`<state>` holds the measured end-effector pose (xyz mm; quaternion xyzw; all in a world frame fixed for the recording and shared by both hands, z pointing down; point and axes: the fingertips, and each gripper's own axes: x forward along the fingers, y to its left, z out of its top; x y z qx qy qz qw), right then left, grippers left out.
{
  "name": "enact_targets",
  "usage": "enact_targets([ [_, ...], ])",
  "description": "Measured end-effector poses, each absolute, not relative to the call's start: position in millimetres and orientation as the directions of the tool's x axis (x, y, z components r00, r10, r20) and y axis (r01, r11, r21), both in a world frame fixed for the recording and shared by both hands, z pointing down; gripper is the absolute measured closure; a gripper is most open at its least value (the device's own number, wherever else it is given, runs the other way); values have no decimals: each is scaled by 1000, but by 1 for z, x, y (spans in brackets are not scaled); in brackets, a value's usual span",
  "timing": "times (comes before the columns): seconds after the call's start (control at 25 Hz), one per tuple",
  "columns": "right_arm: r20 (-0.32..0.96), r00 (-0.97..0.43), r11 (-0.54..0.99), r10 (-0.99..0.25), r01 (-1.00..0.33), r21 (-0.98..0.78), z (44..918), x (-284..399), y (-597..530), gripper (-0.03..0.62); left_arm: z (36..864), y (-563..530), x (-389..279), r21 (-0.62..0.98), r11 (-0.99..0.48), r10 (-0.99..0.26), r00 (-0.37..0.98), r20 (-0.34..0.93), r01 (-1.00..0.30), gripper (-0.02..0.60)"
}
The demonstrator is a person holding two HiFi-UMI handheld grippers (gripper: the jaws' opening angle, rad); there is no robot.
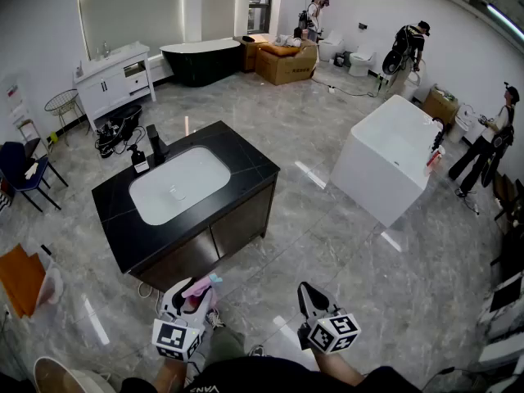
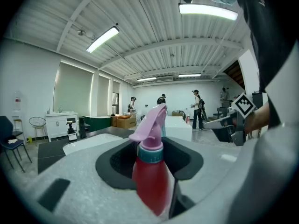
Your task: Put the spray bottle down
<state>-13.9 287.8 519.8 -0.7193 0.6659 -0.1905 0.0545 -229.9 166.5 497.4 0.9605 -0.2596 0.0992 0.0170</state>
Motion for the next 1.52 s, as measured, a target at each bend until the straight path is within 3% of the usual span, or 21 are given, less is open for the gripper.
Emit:
enact_targets([
  [0.68, 127, 7, -48, -992, -946, -320, 507, 5, 276, 592, 489, 166, -210, -8, -846, -526, 833, 170, -533, 414],
  [1.52, 157, 92, -137, -983, -942, -308, 500, 73, 66, 569, 478, -65, -132, 13, -882, -463, 871, 165, -471, 413],
])
